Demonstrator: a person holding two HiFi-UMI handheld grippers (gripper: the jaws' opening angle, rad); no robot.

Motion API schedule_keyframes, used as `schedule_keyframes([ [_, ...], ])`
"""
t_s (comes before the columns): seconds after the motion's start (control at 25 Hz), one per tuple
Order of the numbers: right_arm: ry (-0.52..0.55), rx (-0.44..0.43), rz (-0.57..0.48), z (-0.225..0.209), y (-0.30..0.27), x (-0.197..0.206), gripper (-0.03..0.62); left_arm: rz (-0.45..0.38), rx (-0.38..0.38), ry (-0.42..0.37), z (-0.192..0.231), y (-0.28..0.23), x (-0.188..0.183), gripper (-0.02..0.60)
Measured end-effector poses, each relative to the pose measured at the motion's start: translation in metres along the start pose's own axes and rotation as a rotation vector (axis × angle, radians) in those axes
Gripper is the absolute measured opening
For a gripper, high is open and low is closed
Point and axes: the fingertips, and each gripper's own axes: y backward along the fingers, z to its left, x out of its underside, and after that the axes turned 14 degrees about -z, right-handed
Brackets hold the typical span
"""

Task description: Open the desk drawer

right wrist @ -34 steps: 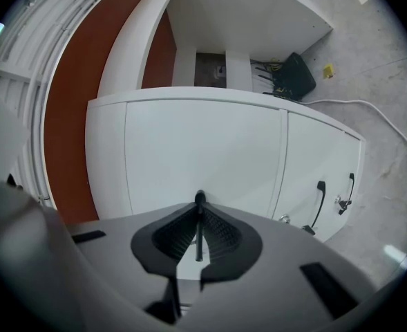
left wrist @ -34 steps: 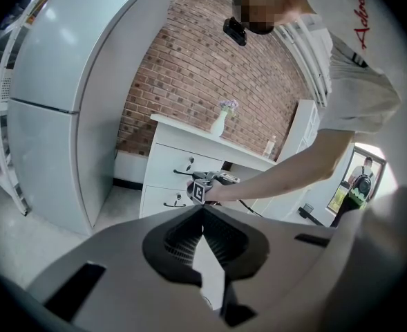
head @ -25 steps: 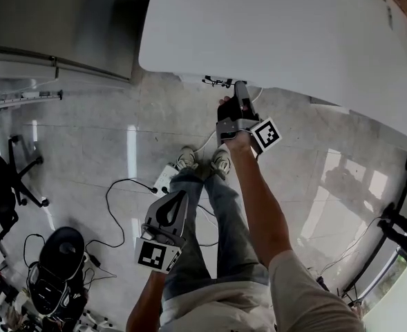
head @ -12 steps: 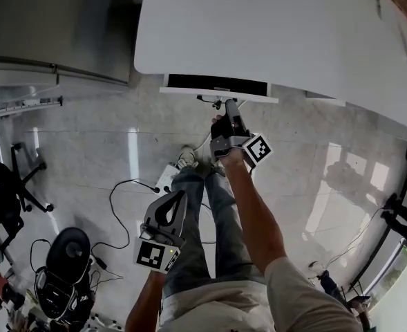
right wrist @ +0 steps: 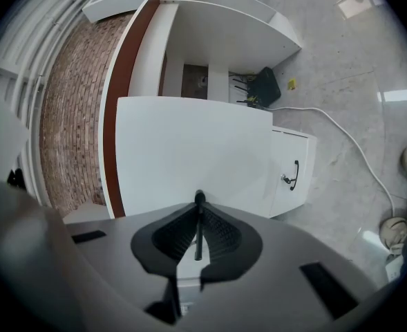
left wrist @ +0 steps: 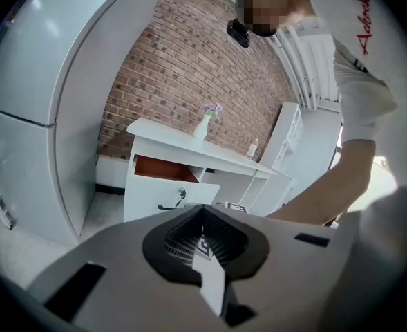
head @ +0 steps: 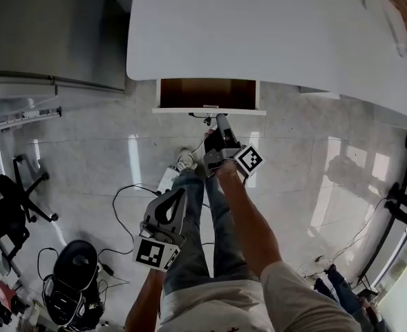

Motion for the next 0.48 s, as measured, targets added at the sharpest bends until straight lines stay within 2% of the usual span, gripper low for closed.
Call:
schedule_keyframes([
  [0.48,-0.005,0.040,0.030,-0.011,0.052,0.002,0.037,0.007,0.008,0.002,-0.008,-0.003,0.000,0.012],
])
